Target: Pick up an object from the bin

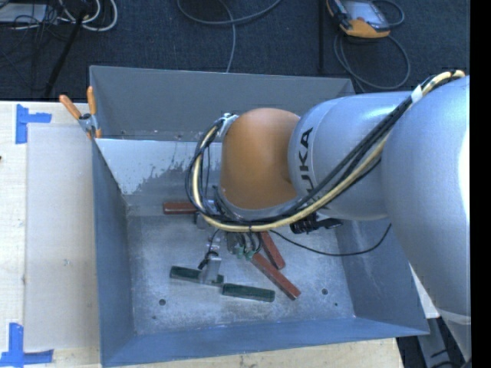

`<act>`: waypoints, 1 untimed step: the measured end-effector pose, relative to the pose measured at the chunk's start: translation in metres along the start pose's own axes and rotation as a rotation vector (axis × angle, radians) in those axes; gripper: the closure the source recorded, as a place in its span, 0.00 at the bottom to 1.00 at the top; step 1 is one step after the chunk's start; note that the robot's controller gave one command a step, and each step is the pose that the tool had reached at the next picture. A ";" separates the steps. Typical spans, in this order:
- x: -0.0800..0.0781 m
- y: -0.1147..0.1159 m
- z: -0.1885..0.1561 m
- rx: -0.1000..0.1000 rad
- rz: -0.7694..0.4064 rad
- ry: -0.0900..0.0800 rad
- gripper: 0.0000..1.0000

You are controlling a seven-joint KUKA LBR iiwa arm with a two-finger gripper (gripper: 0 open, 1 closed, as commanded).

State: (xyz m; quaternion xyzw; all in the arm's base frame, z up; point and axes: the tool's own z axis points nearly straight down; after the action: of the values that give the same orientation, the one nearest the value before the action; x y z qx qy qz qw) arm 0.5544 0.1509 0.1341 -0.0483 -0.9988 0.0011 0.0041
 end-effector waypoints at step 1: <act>0.036 0.003 -0.026 -0.001 0.011 -0.004 0.00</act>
Offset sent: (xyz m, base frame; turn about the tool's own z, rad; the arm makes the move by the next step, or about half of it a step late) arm -0.0169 -0.0105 -0.0641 0.1146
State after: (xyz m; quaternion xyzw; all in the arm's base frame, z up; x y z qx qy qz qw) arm 0.5190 0.1573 0.1600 -0.0538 -0.9985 0.0009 0.0022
